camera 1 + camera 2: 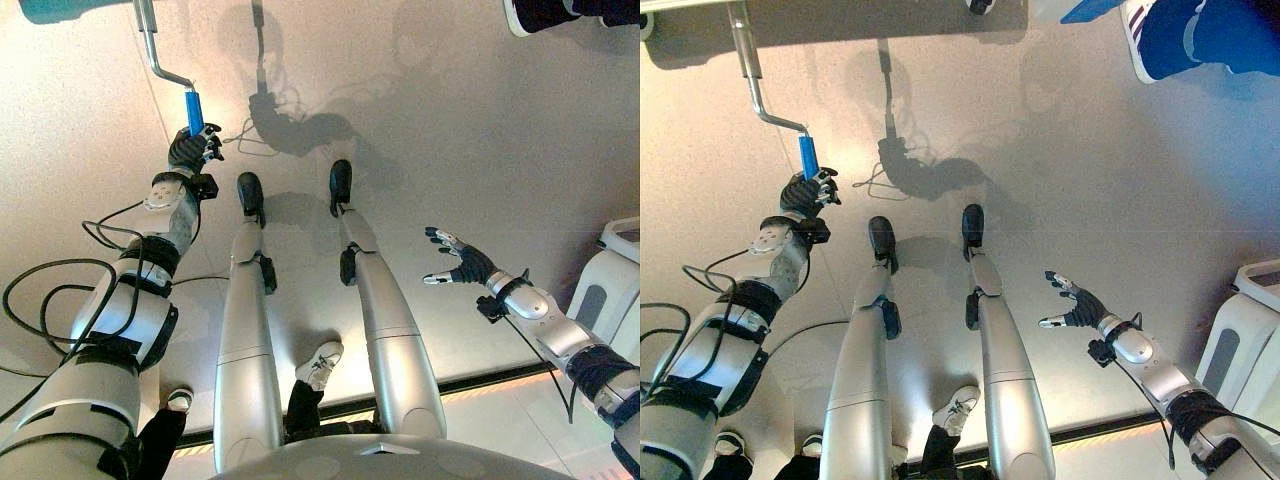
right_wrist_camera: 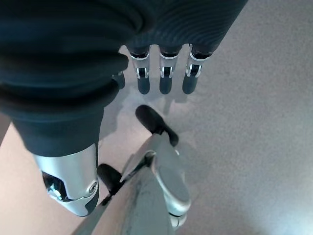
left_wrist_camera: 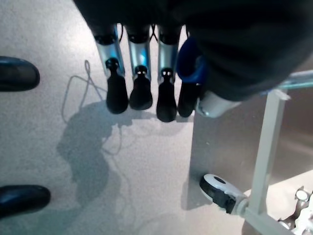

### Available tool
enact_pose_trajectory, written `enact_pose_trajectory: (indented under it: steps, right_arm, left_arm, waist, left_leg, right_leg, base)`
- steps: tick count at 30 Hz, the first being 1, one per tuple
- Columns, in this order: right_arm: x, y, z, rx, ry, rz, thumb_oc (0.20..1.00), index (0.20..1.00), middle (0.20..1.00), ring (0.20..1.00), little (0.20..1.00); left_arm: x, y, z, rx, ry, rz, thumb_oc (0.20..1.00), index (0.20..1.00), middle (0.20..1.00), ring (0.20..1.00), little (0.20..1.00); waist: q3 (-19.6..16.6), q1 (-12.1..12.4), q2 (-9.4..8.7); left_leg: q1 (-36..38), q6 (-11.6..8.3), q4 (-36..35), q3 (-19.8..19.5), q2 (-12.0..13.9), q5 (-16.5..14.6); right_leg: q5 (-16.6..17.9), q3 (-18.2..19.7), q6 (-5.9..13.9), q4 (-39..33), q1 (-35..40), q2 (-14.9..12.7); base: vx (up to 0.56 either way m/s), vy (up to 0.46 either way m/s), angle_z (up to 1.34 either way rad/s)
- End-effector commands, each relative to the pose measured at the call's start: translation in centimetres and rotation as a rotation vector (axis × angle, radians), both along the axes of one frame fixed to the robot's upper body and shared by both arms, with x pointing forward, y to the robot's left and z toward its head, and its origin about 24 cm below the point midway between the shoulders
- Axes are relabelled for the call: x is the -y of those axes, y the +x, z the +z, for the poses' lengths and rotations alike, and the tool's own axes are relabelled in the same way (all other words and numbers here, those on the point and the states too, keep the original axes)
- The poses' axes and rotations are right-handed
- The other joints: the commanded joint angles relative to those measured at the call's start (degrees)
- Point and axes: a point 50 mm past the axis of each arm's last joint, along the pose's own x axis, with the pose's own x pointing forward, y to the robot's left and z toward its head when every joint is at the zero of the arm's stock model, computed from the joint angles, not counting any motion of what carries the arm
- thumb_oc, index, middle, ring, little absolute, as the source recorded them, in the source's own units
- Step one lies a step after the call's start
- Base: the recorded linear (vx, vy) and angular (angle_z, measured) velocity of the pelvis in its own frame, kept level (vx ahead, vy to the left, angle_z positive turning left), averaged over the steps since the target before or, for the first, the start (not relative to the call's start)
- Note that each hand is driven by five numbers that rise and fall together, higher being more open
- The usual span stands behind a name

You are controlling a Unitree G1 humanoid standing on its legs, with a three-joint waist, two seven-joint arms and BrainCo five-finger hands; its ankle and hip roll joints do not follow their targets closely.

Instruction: Raise the hospital bed

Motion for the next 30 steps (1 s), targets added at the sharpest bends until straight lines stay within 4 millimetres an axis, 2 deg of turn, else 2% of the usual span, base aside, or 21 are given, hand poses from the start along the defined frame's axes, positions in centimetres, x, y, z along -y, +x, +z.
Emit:
enact_pose_trajectory:
  steps: [1,4,13,20,25,30]
  right_arm:
    - [1.8,-2.4,-0.8,-0.045,-0.042,-0.008,1.0,1.0,1.0,1.0,1.0]
    - [1.9,-2.4,-0.9,-0.048,-0.042,-0.012,1.0,1.0,1.0,1.0,1.0]
    - [2.8,-3.0,-0.8,-0.055,-0.059,-0.026,1.0,1.0,1.0,1.0,1.0]
    - [3.5,-3.5,-0.7,-0.063,-0.064,-0.043,1.0,1.0,1.0,1.0,1.0]
    - [3.7,-3.6,-0.3,-0.049,-0.068,-0.039,1.0,1.0,1.0,1.0,1.0]
    - [4.4,-4.1,-0.1,-0.052,-0.083,-0.053,1.0,1.0,1.0,1.0,1.0]
  left_arm:
    - [-11.3,-7.8,-4.8,-0.151,0.029,0.359,0.2,0.2,0.2,0.2,0.2]
    - [-12.1,-8.4,-4.7,-0.17,0.068,0.354,0.2,0.2,0.2,0.2,0.2]
    - [-10.9,-9.0,-4.4,-0.158,0.169,0.181,0.2,0.2,0.2,0.2,0.2]
    - [-12.3,-12.0,-4.5,-0.216,0.241,0.116,0.2,0.2,0.2,0.2,0.2]
    - [-12.2,-13.1,-4.4,-0.227,0.255,0.069,0.2,0.2,0.2,0.2,0.2]
    - [-11.8,-14.2,-2.9,-0.228,0.312,-0.024,0.2,0.2,0.2,0.2,0.2]
  waist:
    - [0.63,3.32,1.65]
    - [0.82,3.65,2.1]
    - [1.47,4.47,3.36]
    - [1.93,5.42,4.72]
    - [2.03,5.72,5.17]
    - [1.99,5.95,5.7]
  left_leg:
    - [1.76,2.43,0.53,0.91,-1.94,-3.83]
    - [1.97,2.4,0.69,1.02,-2.04,-3.78]
    - [2.64,2.46,0.58,1.43,-2.24,-3.51]
    - [3.17,2.49,0.88,1.75,-2.36,-3.22]
    - [3.19,2.45,0.94,1.9,-2.3,-3.08]
    - [3.08,2.55,1.21,1.93,-2.37,-3.03]
  right_leg:
    - [-1.3,0.81,4.57,0.49,1.82,-1.5]
    - [-1.39,0.89,4.45,0.77,1.9,-1.4]
    - [-1.28,0.9,4.36,0.99,2.25,-1.63]
    - [-1.33,0.92,4.26,1.47,2.6,-1.7]
    - [-1.33,0.84,4.23,1.41,2.64,-1.76]
    - [-1.39,0.79,4.15,1.74,2.66,-1.71]
  base:
    - [0.0,0.0,0.0]
    - [0.0,0.0,0.0]
    - [0.0,0.0,0.0]
    - [0.0,0.0,0.0]
    - [-0.01,-0.011,0.11]
    - [-0.01,-0.013,0.12]
